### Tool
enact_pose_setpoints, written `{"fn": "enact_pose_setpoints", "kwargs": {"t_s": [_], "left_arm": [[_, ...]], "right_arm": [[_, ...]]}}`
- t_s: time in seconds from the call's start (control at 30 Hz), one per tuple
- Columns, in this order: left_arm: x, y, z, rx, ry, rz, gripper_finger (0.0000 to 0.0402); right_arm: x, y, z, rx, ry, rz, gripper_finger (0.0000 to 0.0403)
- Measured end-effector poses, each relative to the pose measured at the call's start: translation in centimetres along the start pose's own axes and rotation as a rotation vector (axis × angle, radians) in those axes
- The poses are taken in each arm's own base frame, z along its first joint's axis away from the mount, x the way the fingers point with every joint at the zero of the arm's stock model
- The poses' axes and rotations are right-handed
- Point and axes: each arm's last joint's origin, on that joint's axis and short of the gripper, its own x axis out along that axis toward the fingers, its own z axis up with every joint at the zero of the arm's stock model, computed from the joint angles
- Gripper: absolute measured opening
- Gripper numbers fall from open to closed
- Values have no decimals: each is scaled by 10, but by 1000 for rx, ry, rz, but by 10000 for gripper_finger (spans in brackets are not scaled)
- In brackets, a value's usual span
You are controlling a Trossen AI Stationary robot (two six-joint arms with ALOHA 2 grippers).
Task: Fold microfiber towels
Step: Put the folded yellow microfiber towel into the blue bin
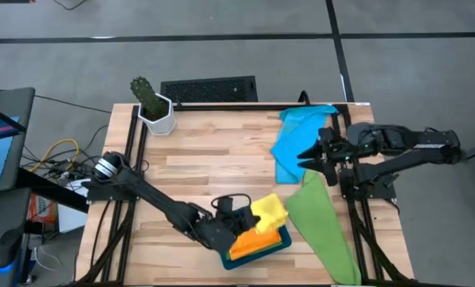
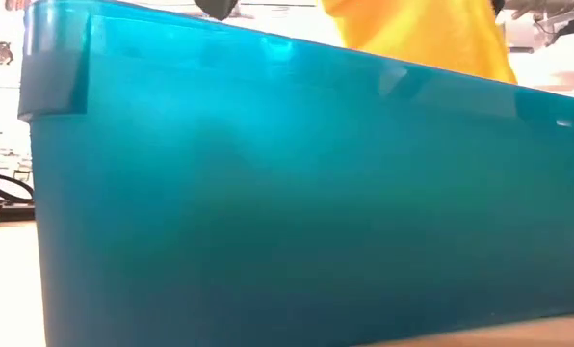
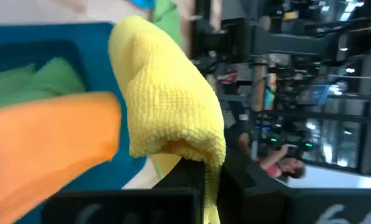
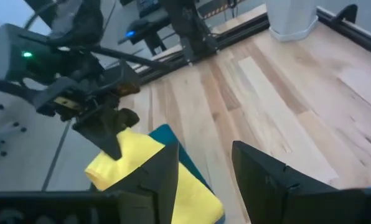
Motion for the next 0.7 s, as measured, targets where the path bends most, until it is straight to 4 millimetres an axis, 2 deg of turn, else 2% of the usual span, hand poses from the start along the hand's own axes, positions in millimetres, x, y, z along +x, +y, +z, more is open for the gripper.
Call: {"fn": "enact_pose_setpoints", "kwargs": {"t_s": [0.1,0.27,0.43,0.7], "left_arm": [[10,8,-12,29,6,82,0],[28,39,-28,-1,35,205,0],[20,57,-45,-84,36,243,0],[1,59,-54,-95,44,255,0]], "right_arm": [[5,5,-2,-15,13,-3,175],[13,12,-6,-40,51,12,175],[23,18,-11,-60,100,27,175],[40,28,-18,-98,155,23,175]]}}
